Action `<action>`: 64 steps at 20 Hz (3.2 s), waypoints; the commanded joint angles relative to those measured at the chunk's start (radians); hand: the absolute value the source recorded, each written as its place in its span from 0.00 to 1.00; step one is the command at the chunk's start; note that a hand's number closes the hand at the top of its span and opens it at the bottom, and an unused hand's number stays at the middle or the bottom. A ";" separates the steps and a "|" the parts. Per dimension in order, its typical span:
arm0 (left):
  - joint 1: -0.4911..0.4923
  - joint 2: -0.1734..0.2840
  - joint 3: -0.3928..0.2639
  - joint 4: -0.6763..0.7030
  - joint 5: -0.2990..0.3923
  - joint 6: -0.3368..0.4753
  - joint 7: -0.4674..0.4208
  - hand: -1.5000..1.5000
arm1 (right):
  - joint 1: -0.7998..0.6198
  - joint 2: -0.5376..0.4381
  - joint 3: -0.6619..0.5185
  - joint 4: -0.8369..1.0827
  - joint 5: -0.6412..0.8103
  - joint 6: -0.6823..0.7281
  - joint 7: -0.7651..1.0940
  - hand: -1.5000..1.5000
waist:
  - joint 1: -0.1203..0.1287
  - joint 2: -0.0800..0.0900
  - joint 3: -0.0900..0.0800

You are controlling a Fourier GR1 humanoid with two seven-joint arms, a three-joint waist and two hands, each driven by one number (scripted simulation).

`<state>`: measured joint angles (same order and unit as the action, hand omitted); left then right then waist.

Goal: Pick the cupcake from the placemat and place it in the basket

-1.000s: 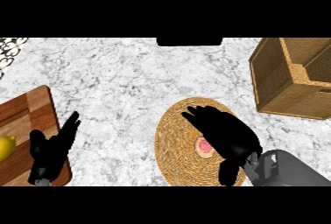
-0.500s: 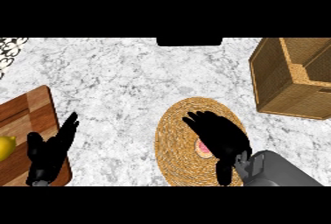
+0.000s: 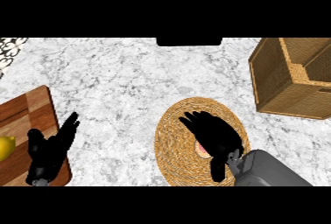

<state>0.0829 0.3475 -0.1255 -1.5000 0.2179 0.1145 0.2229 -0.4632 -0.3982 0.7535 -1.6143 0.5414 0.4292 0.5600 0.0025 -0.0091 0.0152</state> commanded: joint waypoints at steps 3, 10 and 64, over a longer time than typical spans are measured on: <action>0.064 -0.057 -0.051 0.074 -0.049 0.035 0.021 0.50 | -0.005 -0.010 0.016 0.054 0.066 -0.013 -0.094 1.00 | 0.005 0.012 -0.015; 0.078 -0.044 -0.026 0.071 -0.029 -0.007 0.012 0.50 | -0.001 -0.017 0.062 0.072 0.192 -0.094 -0.179 1.00 | 0.005 0.011 -0.015; 0.061 -0.047 0.055 0.116 -0.044 -0.063 -0.003 0.50 | -0.423 0.028 -1.018 -0.064 0.166 -0.223 0.350 1.00 | 0.002 0.013 -0.016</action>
<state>0.1005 0.3029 -0.0799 -1.5035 0.1614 0.0759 0.2052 -0.8795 -0.3356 -0.2387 -1.7383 0.7238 0.1910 0.9331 0.0044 -0.0056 0.0138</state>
